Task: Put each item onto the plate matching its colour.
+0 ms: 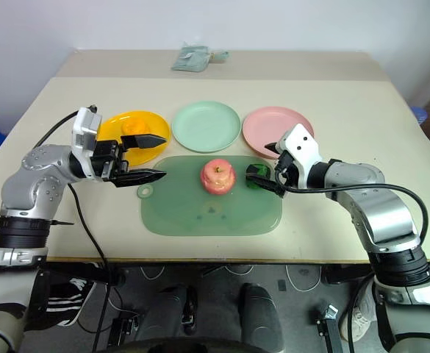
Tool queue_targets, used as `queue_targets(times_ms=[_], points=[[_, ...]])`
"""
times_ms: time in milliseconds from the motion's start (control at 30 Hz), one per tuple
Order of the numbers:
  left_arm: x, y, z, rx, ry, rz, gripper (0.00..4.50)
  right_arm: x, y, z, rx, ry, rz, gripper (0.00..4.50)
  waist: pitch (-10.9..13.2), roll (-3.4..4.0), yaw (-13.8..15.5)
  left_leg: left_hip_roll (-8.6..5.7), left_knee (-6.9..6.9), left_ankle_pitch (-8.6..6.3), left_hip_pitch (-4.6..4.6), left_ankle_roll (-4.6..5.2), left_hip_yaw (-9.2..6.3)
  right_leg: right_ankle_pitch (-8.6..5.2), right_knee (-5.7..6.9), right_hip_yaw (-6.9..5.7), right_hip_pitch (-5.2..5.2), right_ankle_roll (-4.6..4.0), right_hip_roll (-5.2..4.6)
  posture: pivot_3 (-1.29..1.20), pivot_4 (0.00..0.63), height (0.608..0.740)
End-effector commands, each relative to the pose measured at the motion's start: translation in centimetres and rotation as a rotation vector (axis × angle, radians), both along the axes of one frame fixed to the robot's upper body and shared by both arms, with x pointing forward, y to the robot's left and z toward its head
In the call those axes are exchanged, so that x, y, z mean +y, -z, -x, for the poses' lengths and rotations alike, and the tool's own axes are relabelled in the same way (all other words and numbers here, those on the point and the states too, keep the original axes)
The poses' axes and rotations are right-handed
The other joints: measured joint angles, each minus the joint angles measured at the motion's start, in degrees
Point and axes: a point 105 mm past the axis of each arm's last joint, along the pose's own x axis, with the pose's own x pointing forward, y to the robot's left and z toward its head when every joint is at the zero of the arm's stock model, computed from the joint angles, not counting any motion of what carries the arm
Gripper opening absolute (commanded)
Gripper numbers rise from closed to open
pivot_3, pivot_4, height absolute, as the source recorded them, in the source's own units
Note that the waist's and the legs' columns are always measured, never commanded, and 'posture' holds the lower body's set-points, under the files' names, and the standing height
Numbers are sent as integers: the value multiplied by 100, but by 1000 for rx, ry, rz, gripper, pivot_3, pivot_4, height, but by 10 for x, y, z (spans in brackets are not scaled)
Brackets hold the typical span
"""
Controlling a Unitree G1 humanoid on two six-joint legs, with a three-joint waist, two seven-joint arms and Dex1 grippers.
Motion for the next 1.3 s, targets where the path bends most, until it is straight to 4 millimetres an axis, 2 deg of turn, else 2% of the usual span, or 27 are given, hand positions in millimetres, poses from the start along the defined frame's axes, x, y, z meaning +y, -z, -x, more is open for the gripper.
queue_targets(times_ms=[33, 233, 400, 533, 733, 1033, 1300], points=[[4, -10, 3, -39, -7, 11, 4474, 6, -15, 2, -52, -30, -24, 4500, 0, 0, 2, 0, 0, 0, 0, 0, 0, 0, 0, 0, 0, 0, 0, 0, 150, 740], [6, -10, 3, -43, -15, 6, 4474, 8, -11, 1, -58, -33, -11, 4500, 0, 0, 0, 0, 0, 0, 0, 0, 0, 0, 0, 0, 0, 0, 0, 0, 150, 740], [7, -10, 1, -42, -23, 4, 4474, 28, -40, 17, -98, -154, -147, 4500, 0, 0, 0, 0, 0, 0, 0, 0, -1, 0, 1, 0, 0, 1, 0, 0, 150, 740], [8, -8, 1, -41, -25, 0, 4474, 39, -45, 20, -107, -179, -171, 4500, 0, 0, -1, 0, 0, 0, 1, 0, -2, 1, 1, 0, 0, 1, 0, 0, 150, 740], [14, -4, -1, -36, -50, -20, 4474, 61, -35, 16, -102, -186, -171, 4500, 0, 0, -7, 0, 0, 0, 0, 0, -1, 0, 1, 0, -1, 0, 0, 0, 150, 740], [39, 5, 3, -26, -120, -81, 4474, 90, -18, 11, -82, -219, -124, 4500, 0, 0, -17, 2, -1, 0, 0, 0, -1, 0, 5, 0, -5, 0, 0, 0, 150, 740], [44, 6, 12, -40, -149, -91, 4474, 91, -2, -4, -23, -167, -85, 4500, 0, 1, -14, 1, 0, 0, -1, 0, 3, 0, 3, 0, -4, -1, -5, 0, 150, 740]])
